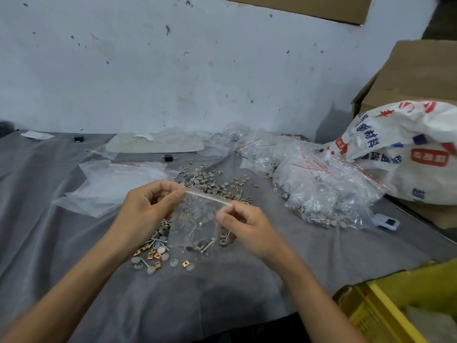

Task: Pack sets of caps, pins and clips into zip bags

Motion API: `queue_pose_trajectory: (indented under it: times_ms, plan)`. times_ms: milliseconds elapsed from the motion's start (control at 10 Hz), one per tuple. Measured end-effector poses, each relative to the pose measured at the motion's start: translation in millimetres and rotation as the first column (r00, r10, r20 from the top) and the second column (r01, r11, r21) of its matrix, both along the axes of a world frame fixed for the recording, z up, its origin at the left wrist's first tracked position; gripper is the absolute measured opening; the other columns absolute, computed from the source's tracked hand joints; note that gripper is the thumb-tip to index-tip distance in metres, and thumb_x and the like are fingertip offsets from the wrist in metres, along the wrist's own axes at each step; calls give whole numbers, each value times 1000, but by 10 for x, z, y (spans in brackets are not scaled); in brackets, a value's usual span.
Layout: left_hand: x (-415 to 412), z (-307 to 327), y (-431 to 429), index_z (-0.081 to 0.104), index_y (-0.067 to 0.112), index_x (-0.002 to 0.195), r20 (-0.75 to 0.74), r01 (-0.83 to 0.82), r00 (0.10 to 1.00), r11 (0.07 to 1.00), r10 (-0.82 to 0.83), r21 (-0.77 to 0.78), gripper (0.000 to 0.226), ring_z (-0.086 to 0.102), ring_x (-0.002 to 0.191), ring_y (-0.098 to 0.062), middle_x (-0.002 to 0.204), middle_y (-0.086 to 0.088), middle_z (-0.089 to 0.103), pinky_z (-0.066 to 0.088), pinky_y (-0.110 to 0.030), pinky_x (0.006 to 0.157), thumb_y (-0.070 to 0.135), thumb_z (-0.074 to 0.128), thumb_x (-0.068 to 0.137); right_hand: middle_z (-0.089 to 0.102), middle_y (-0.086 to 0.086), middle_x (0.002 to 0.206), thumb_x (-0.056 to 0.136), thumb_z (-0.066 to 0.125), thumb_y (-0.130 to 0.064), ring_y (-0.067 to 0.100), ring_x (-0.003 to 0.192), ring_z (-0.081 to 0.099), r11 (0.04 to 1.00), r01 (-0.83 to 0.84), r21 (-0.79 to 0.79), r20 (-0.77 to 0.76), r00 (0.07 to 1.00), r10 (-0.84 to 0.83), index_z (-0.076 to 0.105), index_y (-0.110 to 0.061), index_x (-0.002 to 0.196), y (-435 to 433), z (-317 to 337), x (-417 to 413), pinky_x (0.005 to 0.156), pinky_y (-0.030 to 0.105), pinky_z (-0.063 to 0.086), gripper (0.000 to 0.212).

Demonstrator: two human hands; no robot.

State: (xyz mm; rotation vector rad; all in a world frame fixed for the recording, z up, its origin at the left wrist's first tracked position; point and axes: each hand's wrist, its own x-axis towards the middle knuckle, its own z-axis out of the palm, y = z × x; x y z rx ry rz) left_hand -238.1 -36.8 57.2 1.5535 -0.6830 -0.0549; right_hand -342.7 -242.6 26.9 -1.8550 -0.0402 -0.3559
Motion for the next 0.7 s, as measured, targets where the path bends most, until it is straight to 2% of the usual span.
queue_pose_trajectory:
  times_ms: [100, 200, 300, 400, 500, 600, 700]
  plan:
    - [-5, -85, -34, 76, 21, 99, 11, 0, 1000, 999, -1, 48, 16, 55, 60, -4, 69, 7, 67, 47, -16, 57, 14, 62, 97, 66, 8, 78, 100, 62, -26, 18, 68, 62, 999, 8, 36, -1, 1000, -7, 68, -23, 83, -57, -28, -41, 60, 30, 54, 19]
    - [2, -156, -36, 73, 23, 106, 20, -24, 1000, 996, 23, 89, 19, 58, 64, -4, 74, 3, 68, 49, -15, 59, 11, 61, 98, 62, 8, 74, 103, 59, -19, 18, 65, 61, 987, 97, 131, -10, 995, -97, 65, -17, 84, -244, -34, -80, 56, 28, 53, 20]
    - [9, -236, 35, 75, 21, 104, 3, 0, 1000, 993, 0, 120, 17, 57, 68, -12, 81, -12, 69, 48, -21, 61, 12, 63, 96, 60, 6, 71, 102, 59, -17, 17, 60, 60, 919, 284, 273, -61, 959, -278, 65, -11, 84, -600, -36, -104, 53, 29, 53, 20]
    - [13, -290, 139, 76, 20, 100, 18, -16, 1000, 989, 14, 147, 17, 58, 71, -18, 85, -14, 71, 48, -23, 62, 10, 63, 96, 62, 3, 68, 103, 57, -15, 13, 57, 60, 776, 469, 422, -111, 876, -469, 64, -9, 87, -1102, -14, -78, 52, 25, 54, 19]
    - [-14, -253, 222, 78, 26, 93, -6, -21, 1000, 995, 21, 94, 20, 57, 67, -14, 71, -2, 67, 49, -24, 62, 16, 61, 96, 58, 5, 76, 103, 54, -7, 13, 64, 60, 548, 655, 520, -209, 719, -663, 63, -2, 98, -1663, 25, -76, 73, 27, 59, 11]
    - [-60, -108, 305, 74, 32, 91, 55, -51, 997, 997, 48, 54, 19, 52, 60, -10, 64, 5, 59, 46, -19, 58, 28, 56, 94, 47, 7, 77, 101, 53, -4, 16, 66, 51, 418, 768, 485, -299, 595, -746, 58, -2, 107, -2031, -42, -141, 68, 28, 56, 8]
    - [-172, 128, 504, 70, 28, 94, 255, -81, 964, 997, 80, -10, 20, 49, 59, -4, 62, 11, 54, 43, -12, 57, 37, 53, 98, 58, 11, 91, 100, 58, -7, 21, 80, 59, 441, 818, 369, -290, 552, -782, 59, -6, 119, -2038, 37, -237, 72, 28, 53, 19]
